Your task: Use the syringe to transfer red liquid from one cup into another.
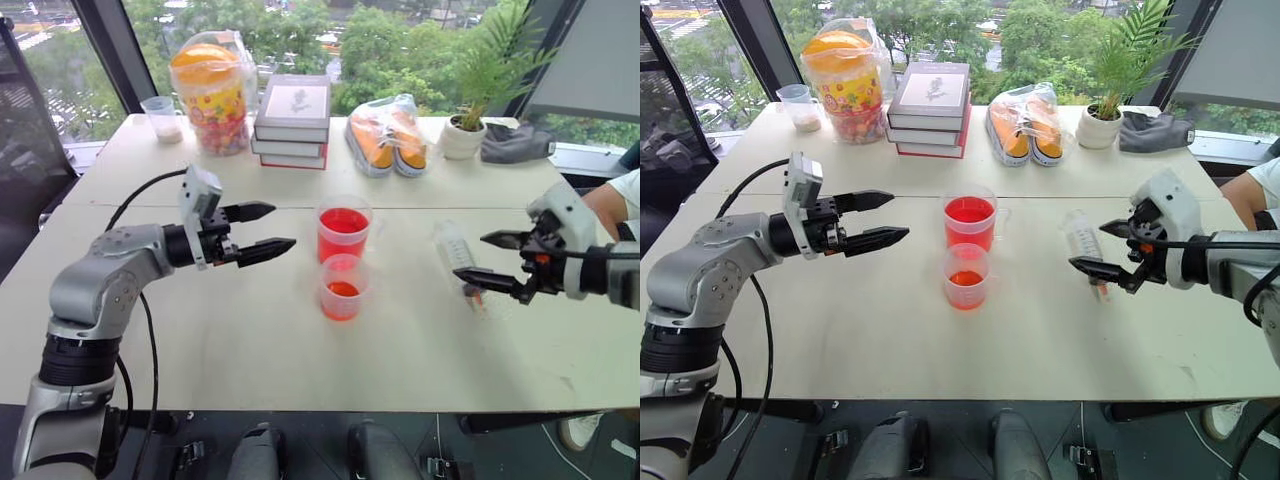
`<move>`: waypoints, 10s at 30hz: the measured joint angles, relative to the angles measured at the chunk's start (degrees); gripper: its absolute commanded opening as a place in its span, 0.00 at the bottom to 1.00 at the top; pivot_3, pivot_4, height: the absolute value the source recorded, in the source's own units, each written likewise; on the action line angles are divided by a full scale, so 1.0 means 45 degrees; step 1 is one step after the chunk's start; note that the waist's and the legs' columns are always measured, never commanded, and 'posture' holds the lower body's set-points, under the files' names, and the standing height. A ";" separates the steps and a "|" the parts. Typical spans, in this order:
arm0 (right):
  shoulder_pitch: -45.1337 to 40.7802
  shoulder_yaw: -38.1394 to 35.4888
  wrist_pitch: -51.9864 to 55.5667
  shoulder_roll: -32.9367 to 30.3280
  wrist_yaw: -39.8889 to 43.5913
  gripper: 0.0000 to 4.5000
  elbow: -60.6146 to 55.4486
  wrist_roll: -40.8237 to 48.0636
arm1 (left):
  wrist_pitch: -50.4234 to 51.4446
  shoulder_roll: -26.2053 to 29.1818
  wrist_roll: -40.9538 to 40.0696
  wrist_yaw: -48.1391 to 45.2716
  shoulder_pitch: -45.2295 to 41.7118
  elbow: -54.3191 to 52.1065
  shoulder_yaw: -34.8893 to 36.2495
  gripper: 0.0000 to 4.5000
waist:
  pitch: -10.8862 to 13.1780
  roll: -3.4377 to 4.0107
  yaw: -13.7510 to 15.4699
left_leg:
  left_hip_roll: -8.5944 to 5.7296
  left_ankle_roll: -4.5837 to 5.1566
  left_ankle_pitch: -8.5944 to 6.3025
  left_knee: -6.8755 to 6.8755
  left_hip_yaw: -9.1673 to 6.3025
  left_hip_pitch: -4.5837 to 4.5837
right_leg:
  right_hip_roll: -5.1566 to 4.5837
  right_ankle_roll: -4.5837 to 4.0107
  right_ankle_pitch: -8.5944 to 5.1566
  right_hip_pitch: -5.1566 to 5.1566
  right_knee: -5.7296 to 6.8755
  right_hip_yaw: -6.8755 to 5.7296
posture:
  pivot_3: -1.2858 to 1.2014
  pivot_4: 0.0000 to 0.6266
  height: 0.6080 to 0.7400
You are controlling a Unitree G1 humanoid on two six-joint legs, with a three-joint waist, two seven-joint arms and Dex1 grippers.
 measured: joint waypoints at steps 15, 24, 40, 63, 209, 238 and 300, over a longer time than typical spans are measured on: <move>0.0072 -0.0001 -0.0329 -0.0291 -0.0013 0.97 0.0142 -0.0226 | -0.0495 -0.0408 -0.0002 -0.0154 -0.0122 0.0358 0.0000 1.00 | 0.0000 0.0000 0.0012 | -0.0001 0.0000 0.0000 0.0008 -0.0001 0.0001 | 0.0000 -0.0007 -0.0004 0.0007 -0.0001 0.0000 | 0.52 0.24 1.00; -0.0155 0.0150 -0.0144 -0.0280 -0.0383 0.97 0.0558 -0.0237 | -0.0551 -0.0412 0.0154 -0.0154 -0.0148 0.0405 -0.0020 1.00 | 0.0000 0.0000 0.0012 | -0.0001 0.0000 0.0000 0.0008 0.0000 0.0001 | 0.0000 -0.0004 -0.0002 0.0007 -0.0001 0.0000 | 0.52 0.24 1.00; -0.6898 0.5842 0.1223 0.1178 -0.0702 0.97 0.7515 -0.2793 | -0.0800 -0.0683 0.0453 0.0062 -0.0151 0.0385 -0.0132 1.00 | 0.0000 0.0000 -0.0028 | -0.0001 0.0000 0.0000 0.0006 0.0013 -0.0004 | 0.0001 -0.0005 0.0002 -0.0008 0.0000 0.0010 | 0.52 0.24 1.00; -1.1590 0.8256 -0.1936 0.5312 0.0776 0.44 1.8763 -0.7632 | -0.1276 -0.1011 0.0575 0.1133 0.0770 -0.0493 -0.0379 1.00 | -0.0001 0.0004 -0.0062 | -0.0002 -0.0001 0.0001 -0.0001 0.0020 -0.0008 | -0.0001 0.0018 0.0016 -0.0015 0.0016 0.0004 | 0.52 0.24 1.00; -0.5901 0.3642 -1.0706 1.1349 -0.1285 0.30 0.8215 -0.2920 | -0.4102 -0.3210 0.3040 -0.0233 -0.7930 0.8258 -0.0561 0.92 | 0.0002 0.0010 -0.0062 | 0.0001 -0.0011 0.0006 -0.0017 -0.0003 -0.0007 | 0.0010 0.0022 0.0017 -0.0014 0.0035 -0.0015 | 0.52 0.24 1.00; -0.4055 0.2774 -0.6244 0.9737 -0.2027 0.30 0.1606 0.0712 | -0.3223 -0.1824 0.2972 0.0015 -0.5496 0.5853 0.0033 1.00 | 0.0000 0.0007 -0.0013 | 0.0001 -0.0011 0.0007 -0.0006 0.0002 -0.0005 | 0.0001 0.0021 0.0017 -0.0006 0.0032 -0.0018 | 0.52 0.24 1.00; -0.2780 0.3769 -0.5141 0.9639 -0.3212 0.30 0.0861 0.0714 | -0.0523 -0.2899 0.0530 -0.2688 -0.5846 0.4081 -0.0834 0.00 | 0.0000 0.0006 -0.0022 | 0.0001 -0.0010 0.0007 0.0001 -0.0016 -0.0007 | 0.0011 0.0020 0.0015 -0.0005 0.0032 -0.0015 | 0.52 0.24 1.00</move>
